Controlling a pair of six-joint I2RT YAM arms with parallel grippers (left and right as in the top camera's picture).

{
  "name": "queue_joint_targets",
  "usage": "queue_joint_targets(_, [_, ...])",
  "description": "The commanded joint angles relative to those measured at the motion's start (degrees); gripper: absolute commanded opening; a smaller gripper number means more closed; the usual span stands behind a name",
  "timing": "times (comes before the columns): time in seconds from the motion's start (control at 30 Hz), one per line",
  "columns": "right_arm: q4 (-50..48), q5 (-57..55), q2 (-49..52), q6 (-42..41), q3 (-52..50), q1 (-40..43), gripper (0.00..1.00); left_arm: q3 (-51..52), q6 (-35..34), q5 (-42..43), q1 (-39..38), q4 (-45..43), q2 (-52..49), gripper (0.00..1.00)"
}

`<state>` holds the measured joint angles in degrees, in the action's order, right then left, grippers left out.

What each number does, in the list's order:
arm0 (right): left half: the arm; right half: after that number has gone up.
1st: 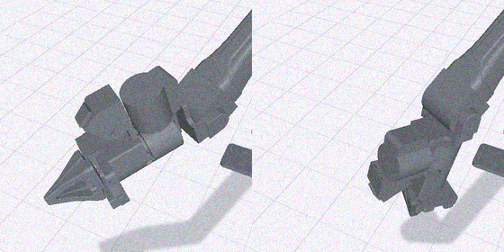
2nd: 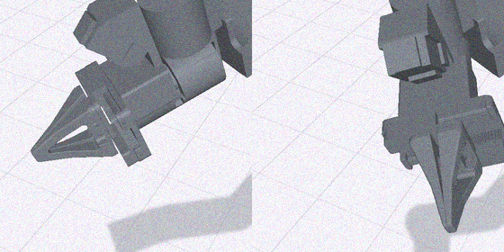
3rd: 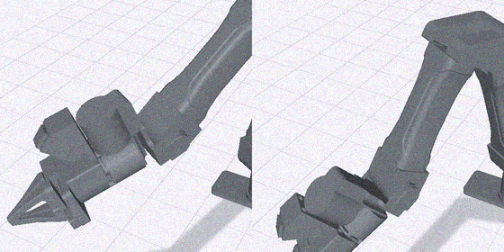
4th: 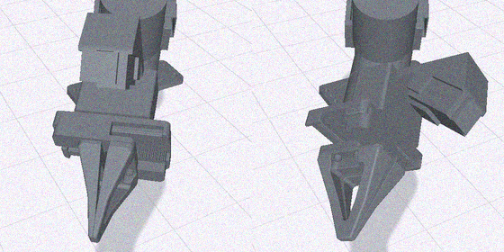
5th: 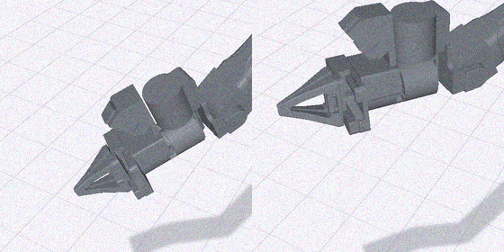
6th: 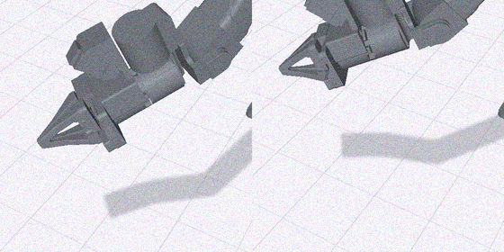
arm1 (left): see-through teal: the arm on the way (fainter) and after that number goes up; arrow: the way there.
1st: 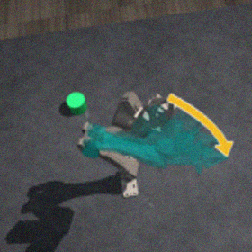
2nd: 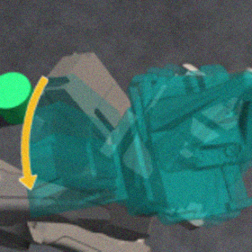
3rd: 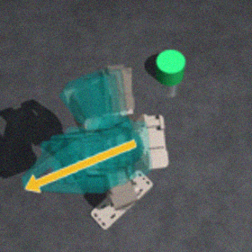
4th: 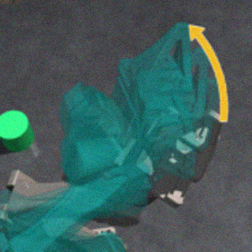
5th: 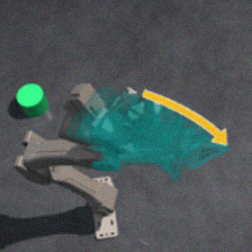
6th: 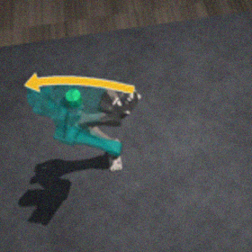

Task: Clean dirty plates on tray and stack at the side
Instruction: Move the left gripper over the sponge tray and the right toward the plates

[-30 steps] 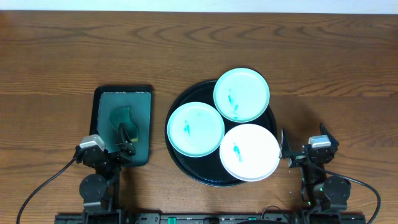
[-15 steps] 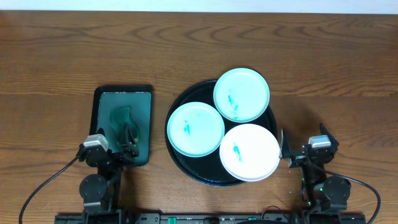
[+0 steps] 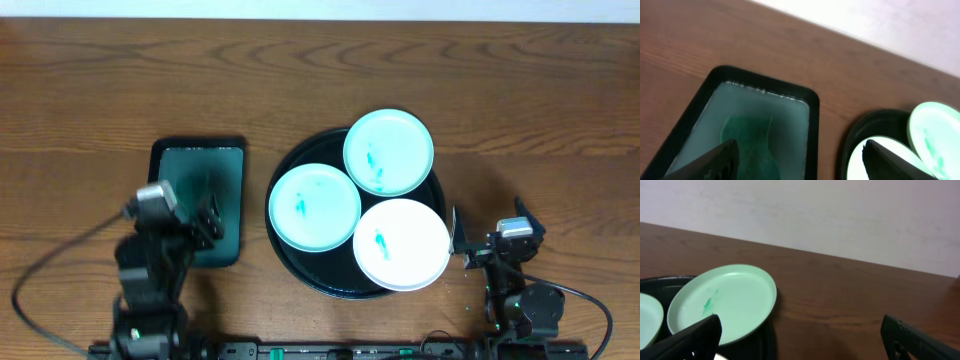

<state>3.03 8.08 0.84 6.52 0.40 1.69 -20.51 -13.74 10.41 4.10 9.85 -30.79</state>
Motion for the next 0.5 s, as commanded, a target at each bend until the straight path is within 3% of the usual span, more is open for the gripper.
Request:
queue_joint_targets(0.0, [-0.1,0.3,-0.1,0.4,-0.1,-0.6,0.99,-12.6,-0.3,0.6,0.3,5.4,-12.5,0.80])
queue_joint_targets(0.1, [-2.6,1.4,-0.1,-0.9,-0.1,-0.6,0.99,-26.5,-0.3,1.3,0.3,16.6,-24.0,0.79])
queue_joint_targets(0.23, [-7.9,9.6,-0.1,-7.9,0.2,-0.6,0.99,-37.7,-0.3,1.4,0.3,26.8,-31.8,0.80])
queue_joint_targets(0.33, [-4.2,12.4,0.5,-14.4,3.6,-0.6,0.99,-42.3,-0.3,1.4,0.3,30.7,-34.8,0.79])
queue_joint_targets(0.47, [5.4,13.4,5.3,-13.6,12.5,-0.6,0.99,-42.7,-0.3,1.4,0.3,30.9,-35.0,0.79])
